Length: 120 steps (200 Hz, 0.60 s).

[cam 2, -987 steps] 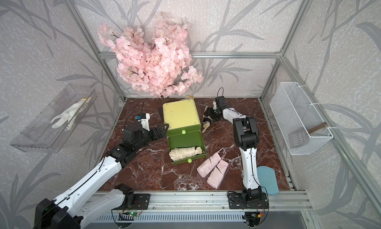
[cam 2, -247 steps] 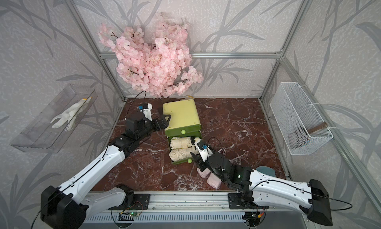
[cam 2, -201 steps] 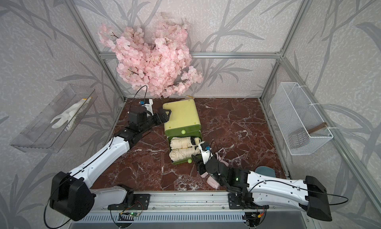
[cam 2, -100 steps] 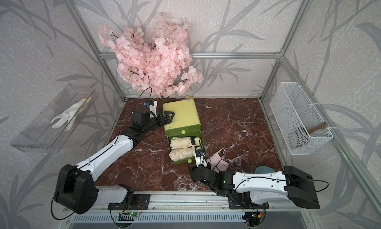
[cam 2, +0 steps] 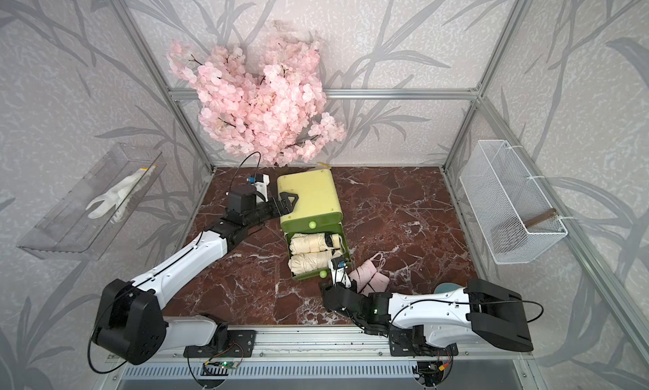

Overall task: Place the umbrella in the drawer by color
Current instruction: Close the drawer in the storage box.

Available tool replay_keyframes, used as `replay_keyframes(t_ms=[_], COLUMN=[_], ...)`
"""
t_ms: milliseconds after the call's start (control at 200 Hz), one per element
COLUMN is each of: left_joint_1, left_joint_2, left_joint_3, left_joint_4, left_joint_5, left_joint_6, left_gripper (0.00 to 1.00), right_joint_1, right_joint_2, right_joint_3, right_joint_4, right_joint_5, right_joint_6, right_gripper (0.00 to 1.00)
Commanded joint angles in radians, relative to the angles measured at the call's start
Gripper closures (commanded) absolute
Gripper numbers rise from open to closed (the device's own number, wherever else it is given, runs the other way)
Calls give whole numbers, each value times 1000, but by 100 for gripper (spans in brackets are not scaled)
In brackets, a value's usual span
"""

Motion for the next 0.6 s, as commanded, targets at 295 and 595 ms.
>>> replay_keyframes(t_ms=[295, 595], left_joint_1=[-12, -11], left_joint_2=[-18, -31], left_joint_3=[-21, -27], left_joint_4=[-24, -30], left_joint_5=[23, 24], left_joint_6=[25, 38], left_gripper=[0, 0], right_joint_1=[7, 8], right_joint_2=[24, 146], right_joint_3=[38, 54], right_joint_4=[-24, 113], right_joint_5=[67, 27], right_joint_6=[-143, -120], right_gripper=[48, 48])
